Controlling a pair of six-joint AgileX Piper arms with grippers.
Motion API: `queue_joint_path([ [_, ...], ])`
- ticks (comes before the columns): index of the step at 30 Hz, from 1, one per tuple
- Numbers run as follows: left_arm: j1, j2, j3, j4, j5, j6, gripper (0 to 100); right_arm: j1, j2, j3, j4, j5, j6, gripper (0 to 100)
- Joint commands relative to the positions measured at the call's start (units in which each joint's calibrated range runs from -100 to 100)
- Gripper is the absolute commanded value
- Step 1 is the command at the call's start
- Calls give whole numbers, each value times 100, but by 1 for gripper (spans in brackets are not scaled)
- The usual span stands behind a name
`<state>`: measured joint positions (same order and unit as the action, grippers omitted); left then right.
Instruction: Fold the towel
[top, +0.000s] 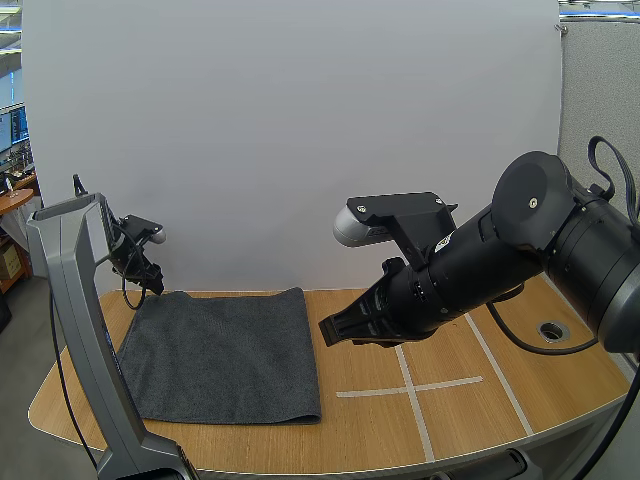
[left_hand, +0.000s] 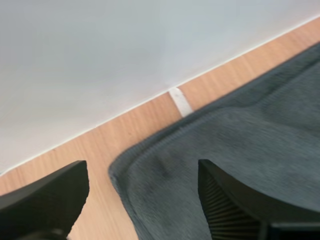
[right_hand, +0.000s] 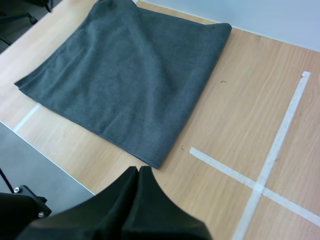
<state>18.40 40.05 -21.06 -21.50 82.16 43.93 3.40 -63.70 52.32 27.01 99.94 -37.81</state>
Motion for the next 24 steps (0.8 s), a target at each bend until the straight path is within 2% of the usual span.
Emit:
queue_joint_path([
  [1, 109, -282, -31, -150, 1342, -168, 100, -21, -21, -2, -180, 6, -53, 0],
  [2, 145, -282, -31, -187, 1769, -168, 100, -21, -21, -2, -168, 6, -53, 0],
  [6, 370, -292, -31, -502, 1784, 35, 89, -21, -21, -2, -168, 6, -53, 0],
  [11, 757, -551, 226, -600, 1784, 185, 89, -21, -21, -2, -168, 6, -53, 0],
  [15, 1020, -1036, 960, -633, 1784, 666, 89, -21, -21, -2, -168, 6, -53, 0],
  [19, 1135, -1485, 1645, -722, 1784, 991, 89, -21, -21, -2, -168, 6, -53, 0],
  [20, 1182, -1797, 2261, -722, 1784, 1209, 89, -21, -21, -2, -168, 6, -53, 0],
  [24, 1278, -2248, 3087, -705, 1784, 1555, 89, -21, -21, -2, -179, 6, -53, 0],
])
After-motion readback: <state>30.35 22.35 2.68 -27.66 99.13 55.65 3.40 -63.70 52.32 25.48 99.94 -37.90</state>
